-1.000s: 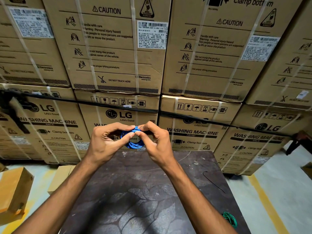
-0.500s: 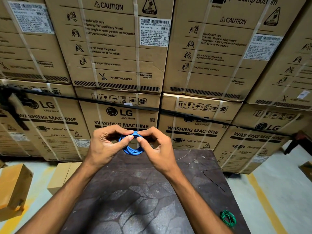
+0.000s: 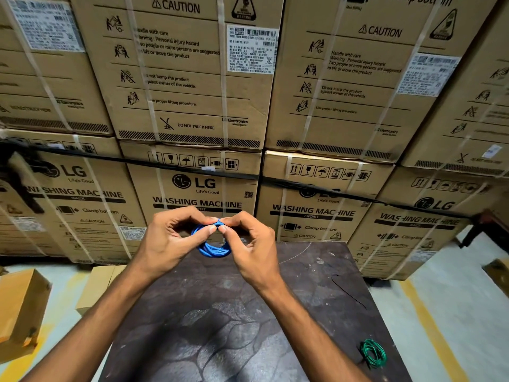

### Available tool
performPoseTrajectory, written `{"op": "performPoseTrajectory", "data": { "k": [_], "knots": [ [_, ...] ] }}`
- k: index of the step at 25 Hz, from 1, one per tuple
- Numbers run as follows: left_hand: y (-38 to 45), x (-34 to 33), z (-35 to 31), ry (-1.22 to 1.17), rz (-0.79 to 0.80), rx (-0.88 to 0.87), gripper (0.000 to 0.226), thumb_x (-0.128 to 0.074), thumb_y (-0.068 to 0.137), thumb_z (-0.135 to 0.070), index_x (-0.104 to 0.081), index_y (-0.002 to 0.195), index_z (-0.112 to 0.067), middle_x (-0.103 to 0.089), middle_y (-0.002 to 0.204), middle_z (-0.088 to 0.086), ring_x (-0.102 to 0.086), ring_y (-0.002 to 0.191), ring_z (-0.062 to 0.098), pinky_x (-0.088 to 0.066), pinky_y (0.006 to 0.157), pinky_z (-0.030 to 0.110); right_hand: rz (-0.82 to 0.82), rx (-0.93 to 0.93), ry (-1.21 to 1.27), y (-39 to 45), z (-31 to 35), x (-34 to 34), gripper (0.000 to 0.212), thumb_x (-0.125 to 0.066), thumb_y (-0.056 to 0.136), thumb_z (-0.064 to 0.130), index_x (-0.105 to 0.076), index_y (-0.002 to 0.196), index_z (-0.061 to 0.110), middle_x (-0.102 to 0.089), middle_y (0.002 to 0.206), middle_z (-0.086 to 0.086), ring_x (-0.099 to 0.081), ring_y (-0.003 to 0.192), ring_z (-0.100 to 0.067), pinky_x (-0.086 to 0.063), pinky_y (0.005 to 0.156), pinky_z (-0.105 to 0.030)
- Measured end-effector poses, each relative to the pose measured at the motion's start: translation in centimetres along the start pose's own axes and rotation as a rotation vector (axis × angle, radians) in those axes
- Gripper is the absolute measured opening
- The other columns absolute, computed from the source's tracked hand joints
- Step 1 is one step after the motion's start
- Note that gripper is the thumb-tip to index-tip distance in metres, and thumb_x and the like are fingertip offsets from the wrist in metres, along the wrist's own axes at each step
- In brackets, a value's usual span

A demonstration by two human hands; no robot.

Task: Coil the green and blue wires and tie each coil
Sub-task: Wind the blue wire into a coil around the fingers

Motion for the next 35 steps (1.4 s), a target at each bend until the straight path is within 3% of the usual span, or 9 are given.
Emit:
{"op": "performPoseTrajectory", "data": {
  "k": [4,8,14,18,23,26,29,32,35],
  "knots": [
    [-0.2,0.0,1.4,-0.109,-0.063,0.088,0.017,-0.078,0.075,-0.006,-0.073,0.09,0.002,-0.08,0.094,0.004,-0.077,0.088,0.016,-0.059,0.078,0.023,-0.02,-0.012,-0.003,0.1,-0.6,-0.3,0.004,-0.073,0.095,0.007,-0.075,0.097,0.009,-0.078,0.095,0.004,-0.073,0.091,-0.009,-0.058,0.079,-0.025],
    [0.2,-0.8,2.8,-0.214,-0.079,0.145,0.012,-0.077,0.075,-0.005,-0.071,0.085,-0.003,-0.08,0.092,0.005,-0.075,0.083,0.013,-0.059,0.076,0.023,-0.066,-0.037,0.017,0.2,-1.4,-0.1,0.004,-0.072,0.094,0.006,-0.075,0.094,0.008,-0.078,0.094,0.001,-0.073,0.089,-0.011,-0.058,0.078,-0.027],
    [0.3,-2.3,4.4,-0.239,-0.068,0.167,0.011,-0.076,0.077,0.0,-0.073,0.086,-0.003,-0.078,0.081,0.002,-0.071,0.073,0.015,-0.059,0.069,0.024,-0.047,-0.09,0.088,0.3,-3.1,1.3,0.007,-0.069,0.097,0.008,-0.074,0.102,0.008,-0.077,0.097,-0.003,-0.074,0.092,-0.023,-0.062,0.083,-0.046],
    [1.0,-4.3,5.2,-0.211,-0.053,0.16,0.011,-0.076,0.075,-0.002,-0.073,0.085,-0.004,-0.079,0.083,-0.003,-0.071,0.073,0.007,-0.057,0.071,0.019,-0.106,-0.127,0.125,0.4,-4.6,3.8,0.01,-0.063,0.099,0.001,-0.072,0.104,0.001,-0.076,0.102,-0.011,-0.073,0.097,-0.028,-0.06,0.088,-0.037],
    [2.0,-7.9,6.8,-0.132,-0.018,0.167,0.019,-0.075,0.079,0.013,-0.073,0.088,-0.004,-0.079,0.085,-0.009,-0.071,0.076,0.001,-0.055,0.073,0.015,-0.141,-0.209,-0.001,0.0,-8.8,7.7,0.013,-0.061,0.1,0.007,-0.074,0.102,0.008,-0.076,0.099,-0.001,-0.072,0.093,-0.021,-0.061,0.086,-0.043],
    [2.7,-10.7,8.6,-0.105,-0.012,0.194,0.014,-0.079,0.079,0.007,-0.074,0.087,-0.003,-0.08,0.087,-0.009,-0.072,0.079,0.002,-0.056,0.075,0.017,-0.168,-0.306,-0.103,-1.3,-12.4,11.2,0.011,-0.064,0.099,0.01,-0.075,0.098,0.01,-0.077,0.095,0.002,-0.07,0.089,-0.008,-0.057,0.082,-0.027],
    [3.1,-14.6,10.9,-0.062,0.018,0.229,0.009,-0.081,0.078,-0.01,-0.076,0.085,-0.014,-0.08,0.089,-0.002,-0.072,0.079,0.009,-0.056,0.075,0.023,-0.177,-0.389,-0.196,-3.1,-16.5,15.3,0.009,-0.066,0.098,0.009,-0.074,0.094,0.01,-0.076,0.091,0.005,-0.067,0.084,0.001,-0.05,0.079,-0.014],
    [2.7,-19.6,13.6,-0.037,0.065,0.283,0.014,-0.081,0.08,-0.001,-0.076,0.085,-0.012,-0.08,0.087,-0.009,-0.069,0.076,0.002,-0.053,0.072,0.019,-0.167,-0.483,-0.298,-5.6,-20.9,19.4,0.01,-0.067,0.097,0.01,-0.072,0.091,0.016,-0.071,0.085,0.016,-0.065,0.081,0.007,-0.047,0.076,-0.008],
    [2.2,-24.5,16.3,-0.018,0.109,0.352,0.01,-0.081,0.08,0.0,-0.076,0.086,-0.007,-0.079,0.087,-0.014,-0.068,0.077,0.0,-0.052,0.072,0.018,-0.175,-0.588,-0.369,-8.2,-26.3,23.4,0.012,-0.068,0.095,0.01,-0.071,0.088,0.02,-0.069,0.081,0.019,-0.065,0.078,0.008,-0.048,0.075,-0.012]
  ]
}}
Point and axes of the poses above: each hand's wrist, its own y-axis towards the middle knuckle, its own x-axis out of the back of the hand, z = x × y, the point moved 7 cm from there along y, towards the middle knuckle
